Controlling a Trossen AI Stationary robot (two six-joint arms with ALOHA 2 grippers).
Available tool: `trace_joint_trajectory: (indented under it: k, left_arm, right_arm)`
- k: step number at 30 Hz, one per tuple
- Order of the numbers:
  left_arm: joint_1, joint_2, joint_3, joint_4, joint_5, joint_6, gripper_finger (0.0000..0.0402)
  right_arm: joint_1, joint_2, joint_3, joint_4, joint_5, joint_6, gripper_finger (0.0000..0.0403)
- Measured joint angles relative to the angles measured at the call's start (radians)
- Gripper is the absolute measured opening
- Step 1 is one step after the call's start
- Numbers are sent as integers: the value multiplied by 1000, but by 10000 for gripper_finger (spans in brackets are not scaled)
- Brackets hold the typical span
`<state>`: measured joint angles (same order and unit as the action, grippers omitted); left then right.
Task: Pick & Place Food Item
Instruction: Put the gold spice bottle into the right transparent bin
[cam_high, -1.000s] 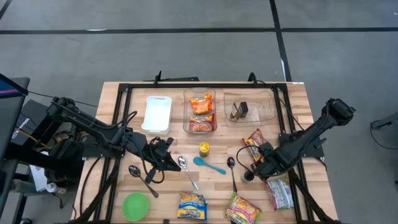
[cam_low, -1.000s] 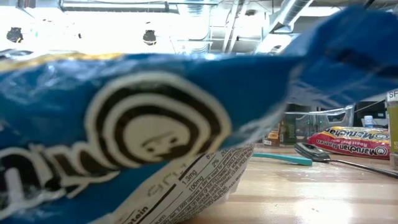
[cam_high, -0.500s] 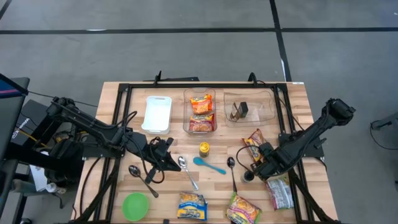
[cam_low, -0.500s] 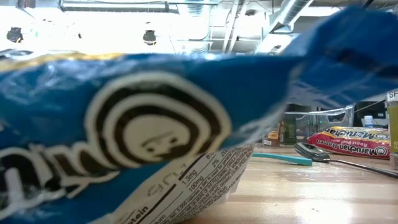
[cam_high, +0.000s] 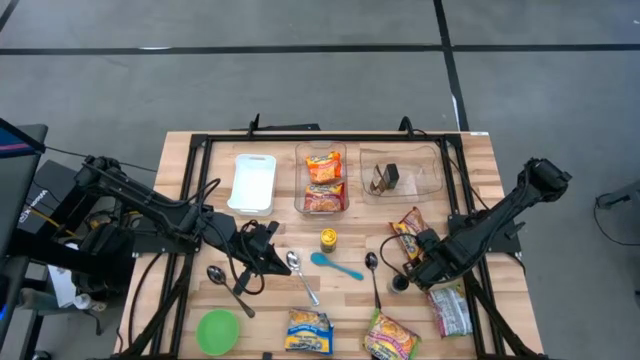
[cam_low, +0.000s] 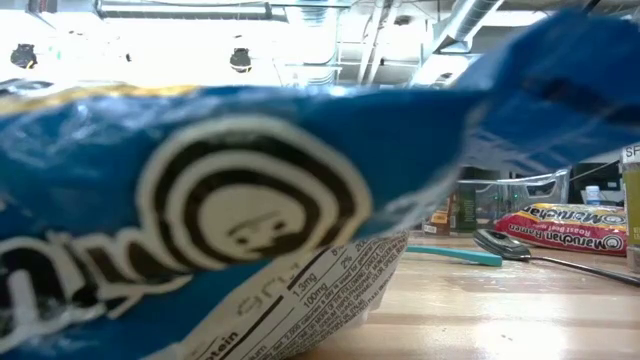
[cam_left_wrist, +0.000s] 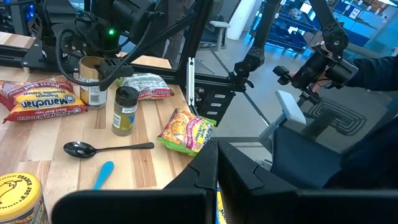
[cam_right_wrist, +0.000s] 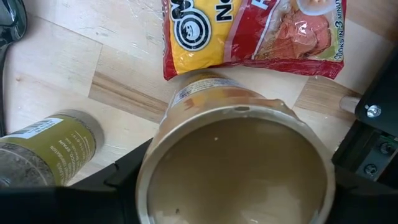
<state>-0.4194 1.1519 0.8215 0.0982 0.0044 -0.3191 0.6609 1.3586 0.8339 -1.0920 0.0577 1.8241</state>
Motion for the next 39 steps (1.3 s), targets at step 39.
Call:
trace_joint_trajectory:
  k: [39]
  left_arm:
    - [0, 0, 0, 0, 0, 0, 0]
  right_arm:
    - [-279, 0, 838, -456, 310, -464, 271]
